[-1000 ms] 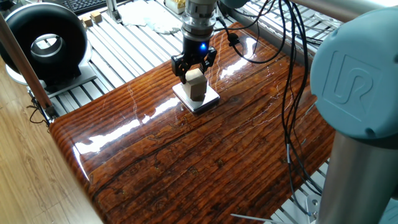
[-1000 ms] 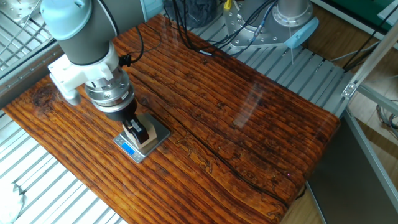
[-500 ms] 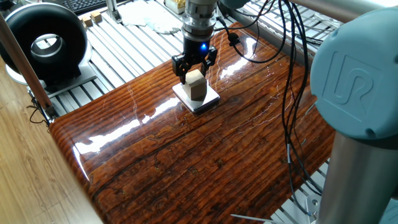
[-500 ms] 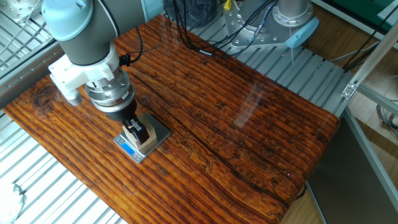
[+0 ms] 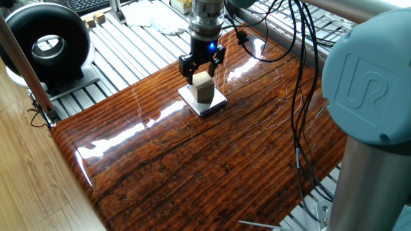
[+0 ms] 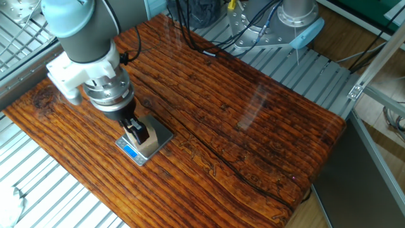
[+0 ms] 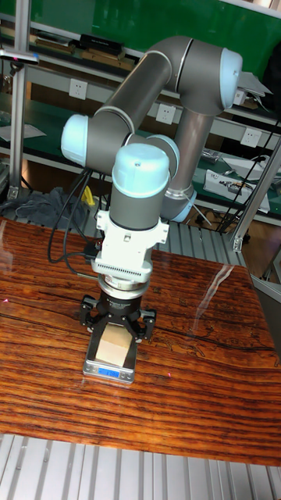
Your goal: Place the block on the scale
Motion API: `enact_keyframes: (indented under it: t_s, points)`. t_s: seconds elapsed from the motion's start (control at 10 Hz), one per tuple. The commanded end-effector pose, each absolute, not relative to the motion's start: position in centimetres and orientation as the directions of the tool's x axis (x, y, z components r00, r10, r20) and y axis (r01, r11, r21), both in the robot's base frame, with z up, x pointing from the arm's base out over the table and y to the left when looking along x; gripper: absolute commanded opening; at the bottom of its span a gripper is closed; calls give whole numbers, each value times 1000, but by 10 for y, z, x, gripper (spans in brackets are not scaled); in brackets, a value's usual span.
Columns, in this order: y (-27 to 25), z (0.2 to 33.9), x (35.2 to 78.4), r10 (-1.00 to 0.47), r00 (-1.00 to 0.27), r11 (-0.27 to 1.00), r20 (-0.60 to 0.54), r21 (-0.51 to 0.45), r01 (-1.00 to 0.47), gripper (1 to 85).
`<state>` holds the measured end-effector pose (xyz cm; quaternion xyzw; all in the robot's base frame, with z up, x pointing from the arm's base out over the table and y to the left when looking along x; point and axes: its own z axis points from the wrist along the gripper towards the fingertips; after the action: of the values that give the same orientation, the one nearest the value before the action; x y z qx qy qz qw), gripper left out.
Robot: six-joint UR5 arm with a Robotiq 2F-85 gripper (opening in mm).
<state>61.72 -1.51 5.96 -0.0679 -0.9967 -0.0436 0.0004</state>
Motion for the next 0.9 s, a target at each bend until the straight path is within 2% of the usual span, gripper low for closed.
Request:
enact_keyframes:
  t_s: [0.0, 0.3, 0.4, 0.5, 0.6, 0.7, 0.8]
  points:
    - [-26, 75, 624, 104, -995, 990, -5, 92, 103, 703]
    - [-30, 96, 626, 102, -995, 987, 16, 125, 103, 697]
    - [-34, 101, 626, 97, -995, 987, 18, 125, 99, 667]
    - [-38, 103, 626, 97, -995, 987, 18, 125, 99, 603]
    - [-40, 104, 627, 96, -995, 987, 16, 125, 97, 500]
    - [-41, 103, 629, 95, -995, 988, 13, 124, 96, 337]
    - [-41, 103, 630, 94, -996, 988, 8, 125, 94, 263]
